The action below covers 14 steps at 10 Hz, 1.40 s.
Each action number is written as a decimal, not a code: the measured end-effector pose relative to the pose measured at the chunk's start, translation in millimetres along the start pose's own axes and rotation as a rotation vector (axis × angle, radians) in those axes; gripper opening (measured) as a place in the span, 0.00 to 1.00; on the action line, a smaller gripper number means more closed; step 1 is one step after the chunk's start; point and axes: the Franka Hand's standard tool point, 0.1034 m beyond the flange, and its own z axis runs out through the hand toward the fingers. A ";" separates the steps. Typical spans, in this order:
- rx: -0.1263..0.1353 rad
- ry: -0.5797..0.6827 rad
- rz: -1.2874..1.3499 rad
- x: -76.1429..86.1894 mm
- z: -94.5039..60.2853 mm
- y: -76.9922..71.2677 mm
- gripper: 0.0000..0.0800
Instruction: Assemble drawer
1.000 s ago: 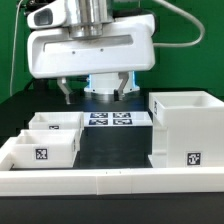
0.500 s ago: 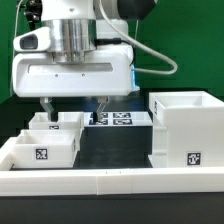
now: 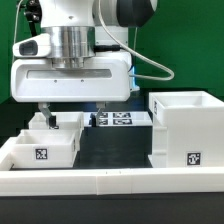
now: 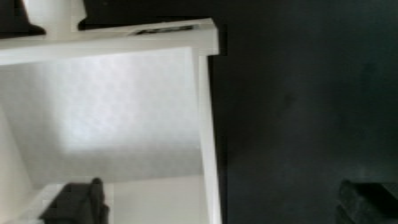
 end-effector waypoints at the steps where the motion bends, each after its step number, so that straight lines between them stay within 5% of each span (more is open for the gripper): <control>1: 0.000 -0.007 0.009 -3.2 3.8 2.6 0.81; 4: -0.011 -0.036 -0.049 -17.1 25.2 8.6 0.81; 14: -0.010 -0.063 -0.101 -24.4 42.5 14.3 0.81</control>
Offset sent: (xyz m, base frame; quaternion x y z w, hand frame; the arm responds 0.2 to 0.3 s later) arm -0.0116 -0.0008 -0.0266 0.0248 -0.0169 -0.0607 0.9977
